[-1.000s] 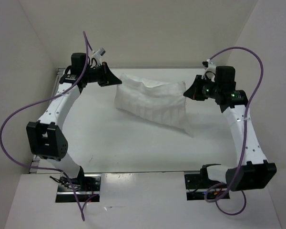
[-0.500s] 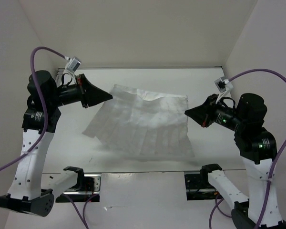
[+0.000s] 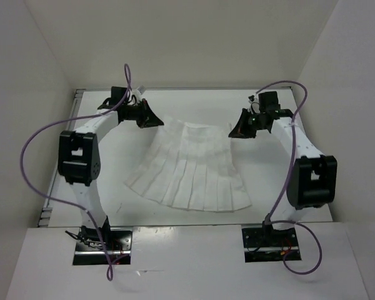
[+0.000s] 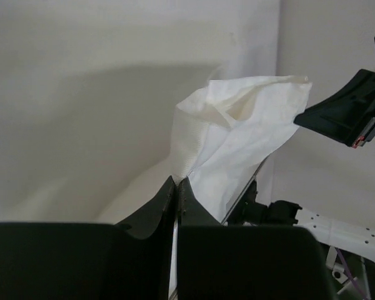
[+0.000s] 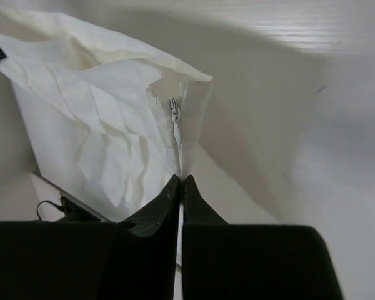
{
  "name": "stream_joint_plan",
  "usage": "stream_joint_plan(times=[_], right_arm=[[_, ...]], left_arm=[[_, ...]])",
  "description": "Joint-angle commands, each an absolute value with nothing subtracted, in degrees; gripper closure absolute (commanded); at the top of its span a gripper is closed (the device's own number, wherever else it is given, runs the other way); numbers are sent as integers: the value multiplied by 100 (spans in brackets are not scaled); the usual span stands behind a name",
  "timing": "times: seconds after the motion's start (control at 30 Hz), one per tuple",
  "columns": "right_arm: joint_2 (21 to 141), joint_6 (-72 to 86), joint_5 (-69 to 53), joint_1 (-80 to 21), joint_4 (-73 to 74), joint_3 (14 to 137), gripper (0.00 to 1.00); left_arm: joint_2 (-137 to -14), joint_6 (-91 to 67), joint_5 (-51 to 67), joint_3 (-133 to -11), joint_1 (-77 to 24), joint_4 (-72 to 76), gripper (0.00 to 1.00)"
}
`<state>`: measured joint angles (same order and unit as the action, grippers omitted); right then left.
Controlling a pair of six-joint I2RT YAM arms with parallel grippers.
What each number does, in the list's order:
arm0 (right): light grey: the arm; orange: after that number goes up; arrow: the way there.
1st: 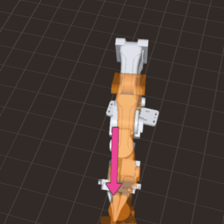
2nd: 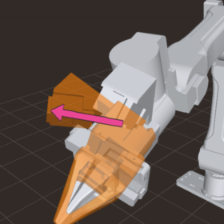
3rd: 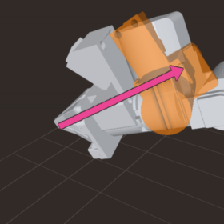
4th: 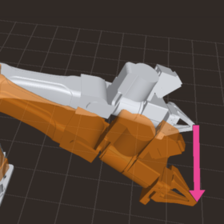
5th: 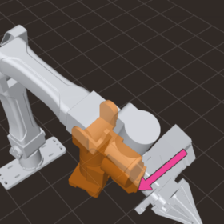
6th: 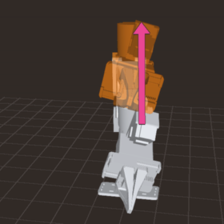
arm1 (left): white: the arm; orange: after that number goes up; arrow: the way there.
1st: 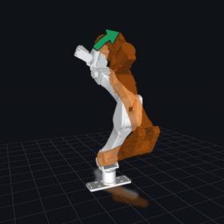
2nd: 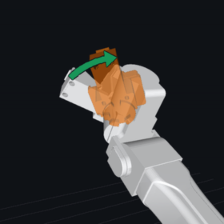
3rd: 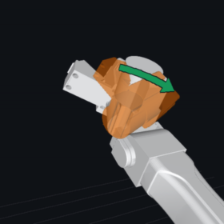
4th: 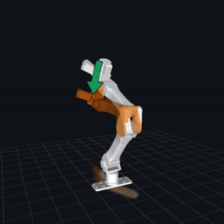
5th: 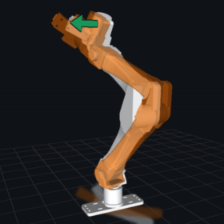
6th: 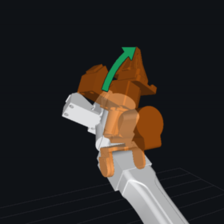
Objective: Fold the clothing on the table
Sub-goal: Flatten the skirt out
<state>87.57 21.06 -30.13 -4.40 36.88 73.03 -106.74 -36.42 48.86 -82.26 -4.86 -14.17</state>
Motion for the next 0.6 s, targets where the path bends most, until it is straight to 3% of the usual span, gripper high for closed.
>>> stream_joint_plan(times=[0.0, 0.13, 0.57], right_arm=[[9428, 2092, -2533, -255, 3270, 7795, 100], [10588, 2030, -2268, -149, 3270, 8322, 100], [11847, 1978, -1688, -141, 3216, 9474, 100]], left_arm=[[-11675, -3682, 4755, -9339, -405, -1160, 100], [-12637, -3867, 4808, -10201, -404, -1222, 100], [-14492, -3999, 4747, -12180, -413, -1581, 100]])
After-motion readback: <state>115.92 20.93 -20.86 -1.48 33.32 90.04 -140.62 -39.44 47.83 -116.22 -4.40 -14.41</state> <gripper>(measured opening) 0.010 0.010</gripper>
